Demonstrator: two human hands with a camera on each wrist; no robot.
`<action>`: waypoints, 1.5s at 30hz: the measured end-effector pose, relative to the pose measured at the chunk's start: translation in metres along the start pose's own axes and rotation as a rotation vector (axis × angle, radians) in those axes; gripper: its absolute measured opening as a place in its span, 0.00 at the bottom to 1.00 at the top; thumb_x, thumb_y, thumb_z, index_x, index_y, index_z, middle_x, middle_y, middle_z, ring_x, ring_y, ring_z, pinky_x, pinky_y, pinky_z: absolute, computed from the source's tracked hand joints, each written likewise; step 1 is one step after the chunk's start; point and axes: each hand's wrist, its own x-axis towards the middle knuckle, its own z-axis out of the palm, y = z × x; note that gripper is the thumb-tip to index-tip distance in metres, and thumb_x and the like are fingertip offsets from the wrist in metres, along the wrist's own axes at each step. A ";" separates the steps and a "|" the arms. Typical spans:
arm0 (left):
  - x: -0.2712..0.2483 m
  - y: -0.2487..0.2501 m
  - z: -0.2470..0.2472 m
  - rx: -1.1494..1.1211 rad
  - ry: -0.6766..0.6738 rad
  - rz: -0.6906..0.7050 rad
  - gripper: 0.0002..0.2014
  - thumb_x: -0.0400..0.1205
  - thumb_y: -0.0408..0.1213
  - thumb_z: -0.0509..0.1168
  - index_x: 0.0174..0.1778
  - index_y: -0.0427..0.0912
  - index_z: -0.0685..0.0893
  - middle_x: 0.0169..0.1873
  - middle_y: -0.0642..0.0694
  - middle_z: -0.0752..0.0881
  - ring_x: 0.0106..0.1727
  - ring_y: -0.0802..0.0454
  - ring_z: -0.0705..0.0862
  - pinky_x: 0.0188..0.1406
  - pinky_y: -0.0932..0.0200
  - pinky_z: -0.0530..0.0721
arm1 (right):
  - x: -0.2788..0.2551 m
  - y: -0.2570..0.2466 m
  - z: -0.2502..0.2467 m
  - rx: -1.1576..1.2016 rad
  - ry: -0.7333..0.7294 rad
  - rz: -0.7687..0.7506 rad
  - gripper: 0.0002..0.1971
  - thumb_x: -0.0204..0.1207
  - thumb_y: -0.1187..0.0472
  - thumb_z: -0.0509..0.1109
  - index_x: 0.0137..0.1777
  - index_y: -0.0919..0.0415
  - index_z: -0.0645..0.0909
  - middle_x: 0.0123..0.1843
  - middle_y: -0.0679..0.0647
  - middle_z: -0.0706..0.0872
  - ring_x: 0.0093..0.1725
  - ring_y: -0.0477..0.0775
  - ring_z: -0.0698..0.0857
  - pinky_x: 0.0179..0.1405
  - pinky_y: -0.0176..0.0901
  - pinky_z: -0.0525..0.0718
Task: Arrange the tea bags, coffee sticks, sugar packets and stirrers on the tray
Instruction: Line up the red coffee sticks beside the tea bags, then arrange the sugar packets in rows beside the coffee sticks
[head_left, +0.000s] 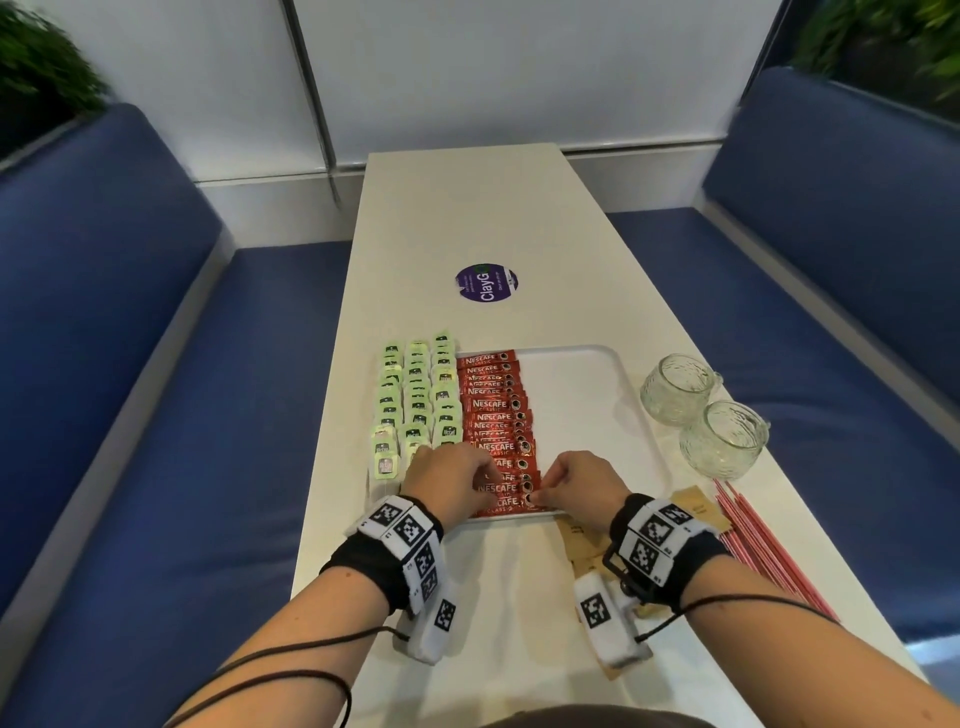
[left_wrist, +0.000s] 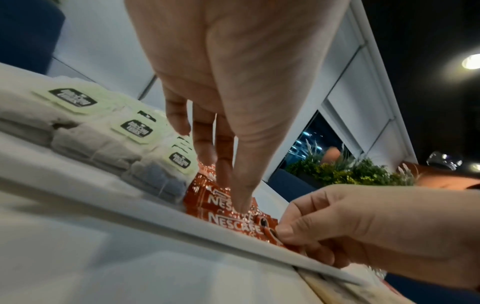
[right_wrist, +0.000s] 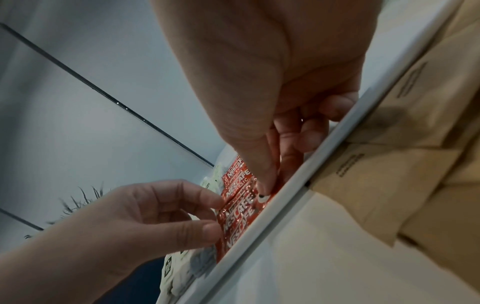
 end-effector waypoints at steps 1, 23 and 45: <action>0.001 0.001 0.001 0.064 0.001 0.018 0.09 0.75 0.49 0.76 0.50 0.58 0.86 0.47 0.59 0.87 0.51 0.57 0.83 0.63 0.53 0.69 | 0.000 0.000 0.000 -0.004 0.008 0.003 0.13 0.66 0.50 0.82 0.39 0.52 0.81 0.41 0.46 0.86 0.43 0.46 0.84 0.46 0.44 0.84; -0.024 0.044 0.021 0.081 0.040 0.089 0.07 0.82 0.46 0.69 0.54 0.57 0.89 0.51 0.59 0.90 0.55 0.56 0.84 0.69 0.50 0.70 | -0.041 0.049 -0.073 0.111 0.082 -0.077 0.05 0.71 0.58 0.79 0.43 0.57 0.88 0.37 0.54 0.90 0.34 0.47 0.84 0.36 0.41 0.82; -0.048 0.084 0.062 0.191 -0.082 -0.100 0.27 0.76 0.60 0.71 0.62 0.45 0.76 0.55 0.48 0.84 0.53 0.47 0.84 0.50 0.51 0.84 | -0.061 0.056 -0.041 -0.465 0.149 0.044 0.29 0.65 0.28 0.69 0.35 0.57 0.80 0.34 0.51 0.84 0.34 0.54 0.84 0.27 0.41 0.75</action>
